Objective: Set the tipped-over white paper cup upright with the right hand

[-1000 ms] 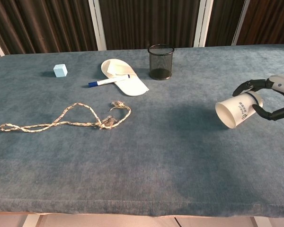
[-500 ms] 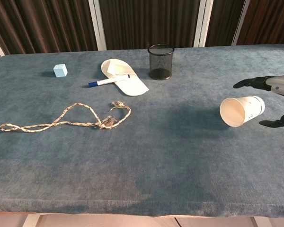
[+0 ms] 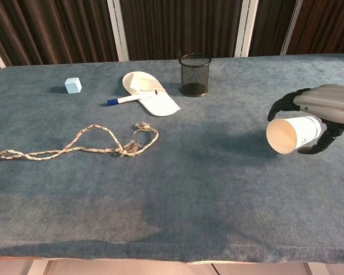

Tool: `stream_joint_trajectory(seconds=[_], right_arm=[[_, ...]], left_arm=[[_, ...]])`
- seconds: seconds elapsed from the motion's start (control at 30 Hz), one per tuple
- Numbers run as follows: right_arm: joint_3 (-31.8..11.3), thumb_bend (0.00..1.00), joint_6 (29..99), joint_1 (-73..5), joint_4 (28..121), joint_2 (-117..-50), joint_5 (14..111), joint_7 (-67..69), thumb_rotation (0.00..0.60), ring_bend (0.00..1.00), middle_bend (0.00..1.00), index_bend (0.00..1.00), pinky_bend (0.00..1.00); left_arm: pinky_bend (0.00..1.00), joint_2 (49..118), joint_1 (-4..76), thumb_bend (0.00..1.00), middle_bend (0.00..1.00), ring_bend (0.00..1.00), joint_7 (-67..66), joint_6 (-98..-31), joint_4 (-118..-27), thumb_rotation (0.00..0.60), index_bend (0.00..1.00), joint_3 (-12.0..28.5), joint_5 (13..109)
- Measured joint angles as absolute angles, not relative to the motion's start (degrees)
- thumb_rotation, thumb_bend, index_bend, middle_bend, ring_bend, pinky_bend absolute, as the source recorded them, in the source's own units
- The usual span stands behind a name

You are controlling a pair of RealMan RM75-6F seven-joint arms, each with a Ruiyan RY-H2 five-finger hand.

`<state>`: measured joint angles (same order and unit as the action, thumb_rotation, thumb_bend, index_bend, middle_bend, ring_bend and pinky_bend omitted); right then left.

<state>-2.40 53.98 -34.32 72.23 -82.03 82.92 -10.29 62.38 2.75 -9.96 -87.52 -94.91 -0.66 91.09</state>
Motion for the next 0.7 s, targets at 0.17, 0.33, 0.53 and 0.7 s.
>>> stream_joint_trajectory(seconds=[0.17, 0.33, 0.53, 0.7], right_arm=[[-2.28, 0.37, 54.34, -33.88, 71.92, -83.32, 82.35, -10.32, 0.600, 0.22, 0.32, 0.43, 0.29], [-2.08, 0.37, 55.60, -33.35, 70.86, -84.16, 82.73, -9.37, 0.600, 0.33, 0.42, 0.57, 0.39], [-2.02, 0.37, 59.01, -32.46, 69.10, -85.37, 84.49, -4.91, 0.600, 0.37, 0.46, 0.62, 0.43], [-2.34, 0.37, 62.21, -31.84, 67.75, -86.52, 86.13, 4.28, 0.600, 0.37, 0.46, 0.62, 0.43]], left_arm=[[0.41, 62.33, 2.85, 0.39, 0.19, 0.19, -9.86, -87.02, -94.99, 0.600, 0.34, -0.44, 90.22], [0.41, 62.40, 2.91, 0.39, 0.19, 0.19, -10.12, -87.03, -95.04, 0.600, 0.34, -0.40, 90.31], [0.41, 62.47, 2.99, 0.39, 0.19, 0.19, -10.43, -86.84, -95.13, 0.600, 0.34, -0.39, 90.19], [0.41, 62.53, 3.02, 0.39, 0.19, 0.19, -10.59, -86.82, -95.15, 0.600, 0.34, -0.35, 90.10]])
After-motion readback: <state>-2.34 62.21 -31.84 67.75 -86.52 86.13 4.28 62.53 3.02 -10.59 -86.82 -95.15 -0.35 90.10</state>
